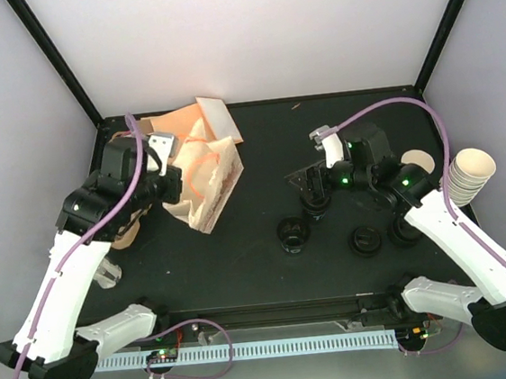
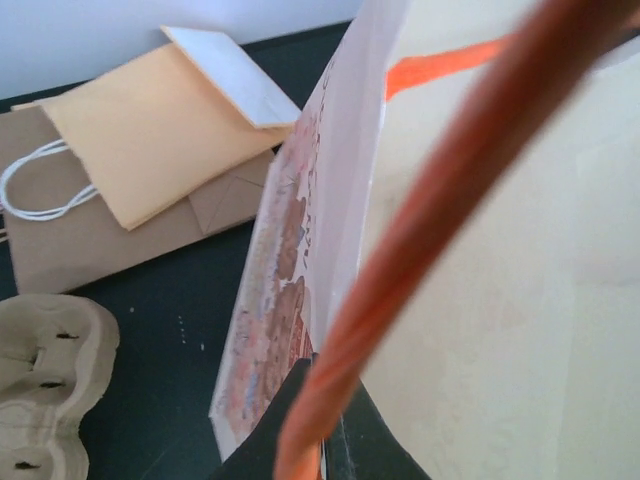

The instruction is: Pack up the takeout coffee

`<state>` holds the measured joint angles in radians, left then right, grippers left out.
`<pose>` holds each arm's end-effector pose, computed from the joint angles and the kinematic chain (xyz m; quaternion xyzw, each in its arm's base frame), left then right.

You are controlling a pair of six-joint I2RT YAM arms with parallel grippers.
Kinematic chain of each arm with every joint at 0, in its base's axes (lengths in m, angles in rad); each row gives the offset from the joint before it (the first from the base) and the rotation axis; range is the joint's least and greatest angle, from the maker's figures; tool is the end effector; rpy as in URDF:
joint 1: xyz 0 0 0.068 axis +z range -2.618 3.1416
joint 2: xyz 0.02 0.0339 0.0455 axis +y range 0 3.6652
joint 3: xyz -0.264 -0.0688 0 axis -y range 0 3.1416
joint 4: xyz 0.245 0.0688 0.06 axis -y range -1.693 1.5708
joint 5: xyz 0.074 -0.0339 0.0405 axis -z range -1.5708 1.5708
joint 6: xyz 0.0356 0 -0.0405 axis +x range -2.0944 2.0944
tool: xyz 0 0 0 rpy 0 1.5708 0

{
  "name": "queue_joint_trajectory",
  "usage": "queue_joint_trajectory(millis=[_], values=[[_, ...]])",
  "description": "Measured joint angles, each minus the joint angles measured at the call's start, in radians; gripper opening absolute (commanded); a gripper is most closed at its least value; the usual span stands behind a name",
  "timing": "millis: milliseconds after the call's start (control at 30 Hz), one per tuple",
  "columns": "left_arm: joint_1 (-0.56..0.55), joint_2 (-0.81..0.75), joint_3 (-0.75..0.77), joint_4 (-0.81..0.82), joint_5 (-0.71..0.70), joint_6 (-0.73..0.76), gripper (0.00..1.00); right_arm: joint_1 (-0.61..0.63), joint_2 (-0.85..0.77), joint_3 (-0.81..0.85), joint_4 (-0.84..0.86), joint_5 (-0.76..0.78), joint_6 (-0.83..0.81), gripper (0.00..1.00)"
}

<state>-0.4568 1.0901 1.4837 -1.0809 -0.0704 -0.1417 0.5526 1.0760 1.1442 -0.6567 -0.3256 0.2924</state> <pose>0.1679 -0.0797 0.4275 0.1269 0.8946 -0.0956 0.4176 0.1852 0.1276 0.3626 -0.1887 0.8529 0.3212 0.3659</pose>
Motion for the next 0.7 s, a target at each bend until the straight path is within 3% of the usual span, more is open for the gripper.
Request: queue_joint_trajectory(millis=[267, 367, 567, 700], values=[[-0.067, -0.077, -0.194, 0.035, 0.082, 0.124, 0.02, 0.030, -0.004, 0.000, 0.040, -0.088, -0.030, 0.97], [-0.114, -0.101, -0.219, 0.035, 0.083, 0.162, 0.01, 0.030, -0.058, -0.037, 0.105, -0.079, -0.029, 0.89], [-0.230, -0.158, -0.231, 0.058, 0.027, 0.233, 0.02, 0.030, -0.263, -0.229, 0.314, -0.115, -0.034, 0.83], [-0.270, -0.170, -0.256, 0.061, -0.027, 0.278, 0.02, 0.035, -0.249, -0.216, 0.362, -0.191, -0.085, 0.76]])
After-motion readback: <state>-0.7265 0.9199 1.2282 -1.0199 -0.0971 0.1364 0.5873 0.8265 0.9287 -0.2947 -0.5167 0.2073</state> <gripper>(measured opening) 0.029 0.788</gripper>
